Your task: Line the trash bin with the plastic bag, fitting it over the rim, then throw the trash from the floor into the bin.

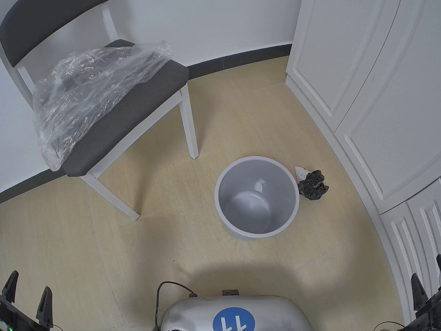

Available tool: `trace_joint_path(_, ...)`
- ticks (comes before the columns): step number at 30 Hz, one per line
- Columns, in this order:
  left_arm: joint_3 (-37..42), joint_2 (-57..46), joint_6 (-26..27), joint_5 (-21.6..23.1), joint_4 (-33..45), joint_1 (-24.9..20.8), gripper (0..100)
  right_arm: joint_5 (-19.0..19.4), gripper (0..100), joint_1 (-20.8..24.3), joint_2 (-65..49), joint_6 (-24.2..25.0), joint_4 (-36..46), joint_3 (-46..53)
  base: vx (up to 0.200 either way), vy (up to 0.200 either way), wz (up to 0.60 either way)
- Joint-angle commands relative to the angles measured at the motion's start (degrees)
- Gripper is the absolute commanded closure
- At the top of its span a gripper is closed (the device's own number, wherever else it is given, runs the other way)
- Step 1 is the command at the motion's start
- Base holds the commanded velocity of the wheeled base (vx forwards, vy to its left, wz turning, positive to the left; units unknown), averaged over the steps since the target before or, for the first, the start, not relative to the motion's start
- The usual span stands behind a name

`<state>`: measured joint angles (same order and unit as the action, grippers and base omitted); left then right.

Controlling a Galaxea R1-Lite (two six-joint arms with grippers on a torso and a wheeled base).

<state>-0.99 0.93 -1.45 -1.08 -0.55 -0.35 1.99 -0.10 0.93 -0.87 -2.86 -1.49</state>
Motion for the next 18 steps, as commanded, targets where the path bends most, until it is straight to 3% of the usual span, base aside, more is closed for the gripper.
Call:
trace_joint_path(1, -4.46, -0.4, 1.36, 4.25, -6.57, -0.35, 0, 12.08, 0, -0.78, 2.24, 0.87, -3.73, -13.89, 0.0, 0.0, 0.0)
trace_joint_path(4, -10.7, 4.35, -3.82, 8.82, -6.83, -1.58, 0, 12.6, 0, -3.33, 7.77, 0.95, -0.3, -19.17, 0.0, 0.0, 0.0)
trace_joint_path(7, -12.9, 9.36, -3.73, 8.73, -6.22, -2.2, 0, 12.6, 0, -3.51, 15.51, 2.27, -1.0, -21.36, 0.0, 0.0, 0.0)
trace_joint_path(8, -14.48, 18.23, -3.82, 8.56, -7.19, -2.55, 0, 12.43, 0, -3.51, 23.86, 6.31, -4.08, -24.26, 0.0, 0.0, 0.0)
trace_joint_path(9, -14.48, 18.23, -3.82, 8.56, -7.19, -2.55, 0, 12.43, 0, -3.51, 23.86, 6.31, -4.08, -24.26, 0.0, 0.0, 0.0)
trace_joint_path(10, -17.47, 28.6, -3.91, 8.2, -9.38, -1.49, 0, 12.25, 0, -3.59, 32.82, 10.89, -9.88, -26.9, 0.0, 0.0, 0.0)
trace_joint_path(12, -19.32, 35.55, -3.91, 7.06, -11.58, 0.09, 0, 11.9, 0, -3.59, 37.92, 12.99, -14.45, -28.31, 0.0, 0.0, 0.0)
trace_joint_path(14, -21.6, 47.85, -2.15, 3.02, -15.8, 5.1, 0, 9.35, 0, -3.42, 46.1, 13.87, -21.74, -29.54, 0.0, 0.0, 0.0)
trace_joint_path(17, -22.04, 50.75, -0.31, 1.79, -16.77, 6.33, 0, 8.12, 0, -3.24, 47.68, 13.87, -23.15, -29.45, 0.0, 0.0, 0.0)
trace_joint_path(18, -22.74, 58.84, 6.9, -0.94, -19.14, 8.35, 0, 4.34, 0, -2.28, 50.23, 14.05, -23.94, -29.89, 0.0, 0.0, 0.0)
